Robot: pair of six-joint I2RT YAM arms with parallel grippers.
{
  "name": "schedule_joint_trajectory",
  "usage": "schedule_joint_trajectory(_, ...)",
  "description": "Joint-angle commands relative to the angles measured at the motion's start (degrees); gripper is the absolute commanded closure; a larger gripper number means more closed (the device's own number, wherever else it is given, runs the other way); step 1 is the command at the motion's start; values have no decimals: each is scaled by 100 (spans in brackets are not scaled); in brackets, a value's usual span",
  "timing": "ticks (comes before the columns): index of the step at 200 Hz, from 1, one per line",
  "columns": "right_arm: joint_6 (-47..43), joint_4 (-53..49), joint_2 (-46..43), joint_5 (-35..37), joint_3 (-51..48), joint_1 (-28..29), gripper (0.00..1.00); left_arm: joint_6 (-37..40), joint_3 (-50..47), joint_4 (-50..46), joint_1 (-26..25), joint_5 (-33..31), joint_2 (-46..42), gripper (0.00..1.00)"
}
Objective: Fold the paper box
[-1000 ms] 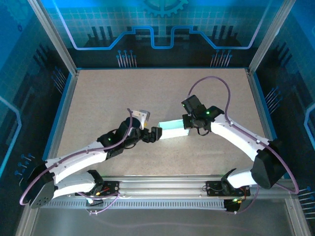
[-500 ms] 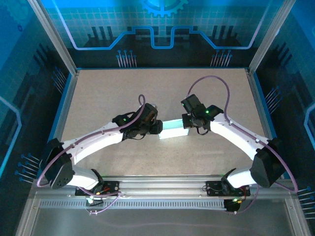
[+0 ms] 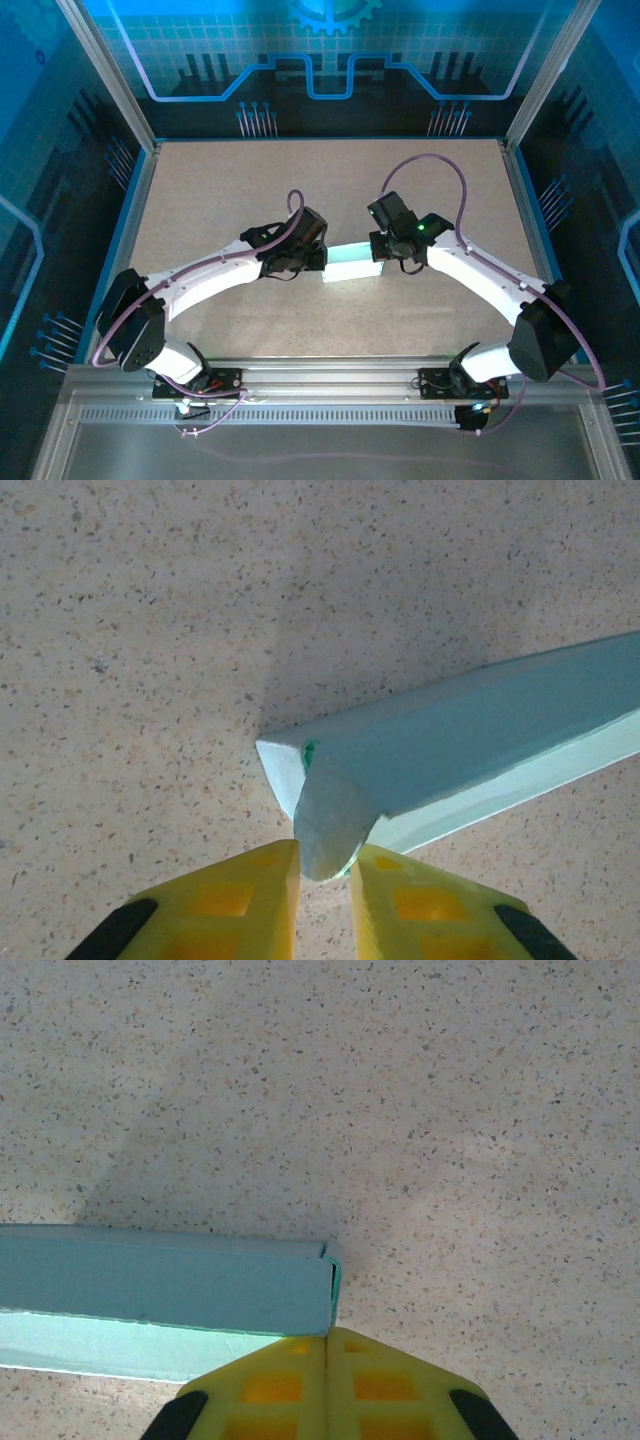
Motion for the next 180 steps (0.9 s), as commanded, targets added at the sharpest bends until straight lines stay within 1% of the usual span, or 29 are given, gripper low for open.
schedule_joint_trajectory(1,9,-99,62,-50,134,83,100,-86,189,17,56,237,70,80)
schedule_joint_trajectory(31,2,-126,50,-35,134,80,100,-154,254,0,63,381,111,88)
schedule_joint_trajectory(65,7,-95,68,-64,120,79,100,-243,362,-51,63,540,147,88)
schedule_joint_trajectory(127,-10,-64,125,-75,116,83,100,-403,409,-40,86,733,156,93)
schedule_joint_trajectory(180,-5,-55,112,-110,99,83,100,-511,440,-39,212,881,189,97)
